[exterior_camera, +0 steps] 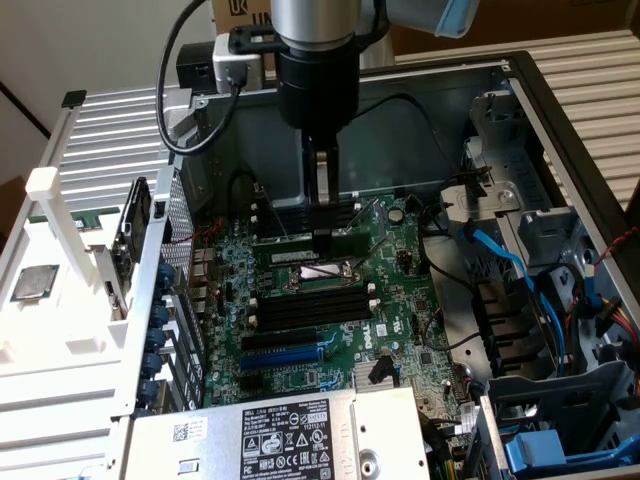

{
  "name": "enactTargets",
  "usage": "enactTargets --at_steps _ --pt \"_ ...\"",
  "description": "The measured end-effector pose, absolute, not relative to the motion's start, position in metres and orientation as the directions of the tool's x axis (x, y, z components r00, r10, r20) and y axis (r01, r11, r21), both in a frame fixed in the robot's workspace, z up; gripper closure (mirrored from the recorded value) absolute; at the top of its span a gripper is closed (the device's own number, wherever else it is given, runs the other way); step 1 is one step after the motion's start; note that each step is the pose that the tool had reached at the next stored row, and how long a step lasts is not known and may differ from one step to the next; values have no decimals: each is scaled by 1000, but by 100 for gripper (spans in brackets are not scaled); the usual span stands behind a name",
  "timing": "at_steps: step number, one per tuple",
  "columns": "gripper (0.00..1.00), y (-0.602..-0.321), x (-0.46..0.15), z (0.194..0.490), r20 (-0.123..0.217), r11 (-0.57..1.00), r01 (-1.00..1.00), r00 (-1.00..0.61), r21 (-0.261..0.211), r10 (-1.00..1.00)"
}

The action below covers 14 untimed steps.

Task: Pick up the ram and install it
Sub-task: 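Insert the ram into the slot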

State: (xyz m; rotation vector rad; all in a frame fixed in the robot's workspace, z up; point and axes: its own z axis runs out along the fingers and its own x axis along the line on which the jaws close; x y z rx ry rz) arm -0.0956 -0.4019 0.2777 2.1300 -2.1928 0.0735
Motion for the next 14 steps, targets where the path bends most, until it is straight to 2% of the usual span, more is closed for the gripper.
enactTargets --at_steps 3,14 --pt "87 -403 -96 275 93 30 -1000 -30 1 -995" --pt "87 -415 -96 269 93 30 -1000 -30 0 -995"
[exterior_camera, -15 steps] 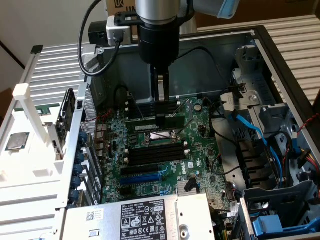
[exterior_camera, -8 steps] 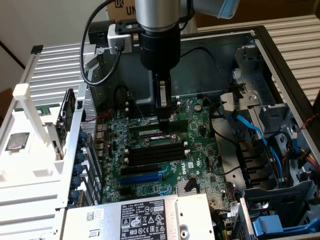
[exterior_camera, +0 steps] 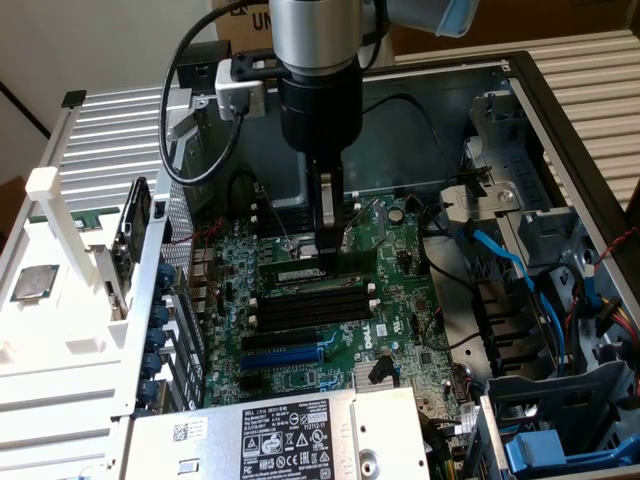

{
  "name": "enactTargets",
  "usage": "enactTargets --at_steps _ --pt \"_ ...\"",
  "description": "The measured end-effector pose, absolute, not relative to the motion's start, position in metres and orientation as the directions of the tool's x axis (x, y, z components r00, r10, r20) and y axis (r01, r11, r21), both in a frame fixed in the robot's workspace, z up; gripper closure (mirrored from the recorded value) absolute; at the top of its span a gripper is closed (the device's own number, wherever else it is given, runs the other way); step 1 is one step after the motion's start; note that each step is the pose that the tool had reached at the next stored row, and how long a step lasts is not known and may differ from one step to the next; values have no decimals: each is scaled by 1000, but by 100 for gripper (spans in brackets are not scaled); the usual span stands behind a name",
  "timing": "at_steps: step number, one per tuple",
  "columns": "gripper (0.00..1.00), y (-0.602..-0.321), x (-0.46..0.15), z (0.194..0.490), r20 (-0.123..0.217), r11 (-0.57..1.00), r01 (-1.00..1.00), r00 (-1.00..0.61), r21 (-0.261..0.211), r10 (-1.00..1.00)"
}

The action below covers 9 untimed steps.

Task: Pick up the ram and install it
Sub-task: 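Insert the ram into the slot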

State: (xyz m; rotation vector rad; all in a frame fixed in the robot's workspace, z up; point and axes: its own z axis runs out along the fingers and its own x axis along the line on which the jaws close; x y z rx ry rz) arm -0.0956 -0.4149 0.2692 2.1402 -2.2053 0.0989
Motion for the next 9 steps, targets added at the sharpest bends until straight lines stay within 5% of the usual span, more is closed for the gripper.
enactTargets --at_steps 9 --pt "87 -417 -96 264 67 30 -999 -28 21 -997"
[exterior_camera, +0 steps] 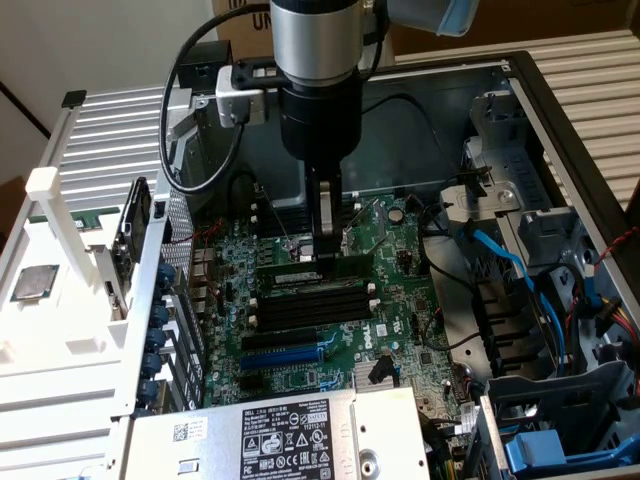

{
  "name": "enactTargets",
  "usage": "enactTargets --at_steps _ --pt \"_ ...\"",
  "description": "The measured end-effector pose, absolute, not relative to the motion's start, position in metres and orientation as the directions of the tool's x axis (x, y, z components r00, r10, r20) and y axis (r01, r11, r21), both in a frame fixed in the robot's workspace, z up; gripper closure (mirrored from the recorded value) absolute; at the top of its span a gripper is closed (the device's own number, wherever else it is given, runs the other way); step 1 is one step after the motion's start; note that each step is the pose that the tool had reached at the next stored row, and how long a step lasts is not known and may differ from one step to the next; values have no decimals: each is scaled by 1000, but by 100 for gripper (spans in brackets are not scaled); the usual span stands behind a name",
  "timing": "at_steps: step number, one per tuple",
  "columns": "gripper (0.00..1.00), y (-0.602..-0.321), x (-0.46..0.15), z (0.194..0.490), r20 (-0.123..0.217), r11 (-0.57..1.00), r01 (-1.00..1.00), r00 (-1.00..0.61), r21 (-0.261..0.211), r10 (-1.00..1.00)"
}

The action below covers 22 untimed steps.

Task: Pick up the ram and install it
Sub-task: 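Insert the ram into the slot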

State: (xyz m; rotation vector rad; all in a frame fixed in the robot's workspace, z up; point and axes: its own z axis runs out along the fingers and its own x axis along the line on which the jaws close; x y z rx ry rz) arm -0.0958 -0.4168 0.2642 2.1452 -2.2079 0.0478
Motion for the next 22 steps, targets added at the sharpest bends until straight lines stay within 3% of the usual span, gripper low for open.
enactTargets --at_steps 22 --pt "87 -422 -100 250 60 8 -1000 -8 7 -998"
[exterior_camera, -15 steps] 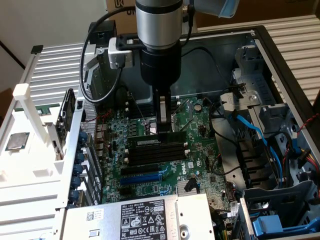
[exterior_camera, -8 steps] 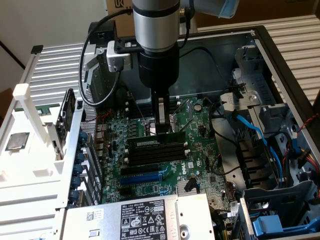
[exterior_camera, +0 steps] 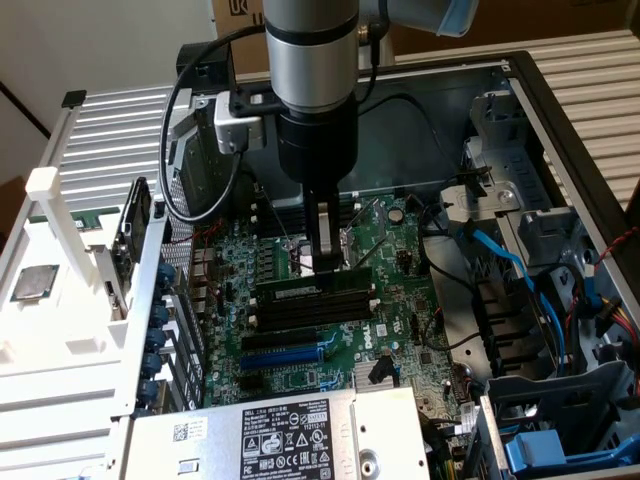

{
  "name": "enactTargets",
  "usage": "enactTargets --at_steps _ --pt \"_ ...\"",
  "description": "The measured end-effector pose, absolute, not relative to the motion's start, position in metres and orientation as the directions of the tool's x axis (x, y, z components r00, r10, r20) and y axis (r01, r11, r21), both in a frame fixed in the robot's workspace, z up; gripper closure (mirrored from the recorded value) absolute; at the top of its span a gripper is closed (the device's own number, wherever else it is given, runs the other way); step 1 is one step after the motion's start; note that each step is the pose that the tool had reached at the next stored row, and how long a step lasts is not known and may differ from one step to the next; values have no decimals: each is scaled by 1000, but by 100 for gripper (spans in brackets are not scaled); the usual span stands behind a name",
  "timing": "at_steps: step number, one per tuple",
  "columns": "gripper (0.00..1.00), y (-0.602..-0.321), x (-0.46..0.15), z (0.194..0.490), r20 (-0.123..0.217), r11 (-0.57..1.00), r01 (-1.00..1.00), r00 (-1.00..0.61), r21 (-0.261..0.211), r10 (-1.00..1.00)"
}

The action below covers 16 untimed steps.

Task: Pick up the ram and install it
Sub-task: 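Insert the ram into the slot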

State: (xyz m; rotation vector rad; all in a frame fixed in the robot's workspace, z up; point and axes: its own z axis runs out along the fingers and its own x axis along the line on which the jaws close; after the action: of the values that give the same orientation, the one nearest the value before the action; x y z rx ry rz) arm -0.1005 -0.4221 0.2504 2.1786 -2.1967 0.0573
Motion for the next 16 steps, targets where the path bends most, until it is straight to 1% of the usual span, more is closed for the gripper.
enactTargets --at_steps 6,16 --pt "87 -422 -101 244 59 1 -1000 -1 7 -998" --pt "87 -422 -102 241 60 -8 -1000 8 7 -998"
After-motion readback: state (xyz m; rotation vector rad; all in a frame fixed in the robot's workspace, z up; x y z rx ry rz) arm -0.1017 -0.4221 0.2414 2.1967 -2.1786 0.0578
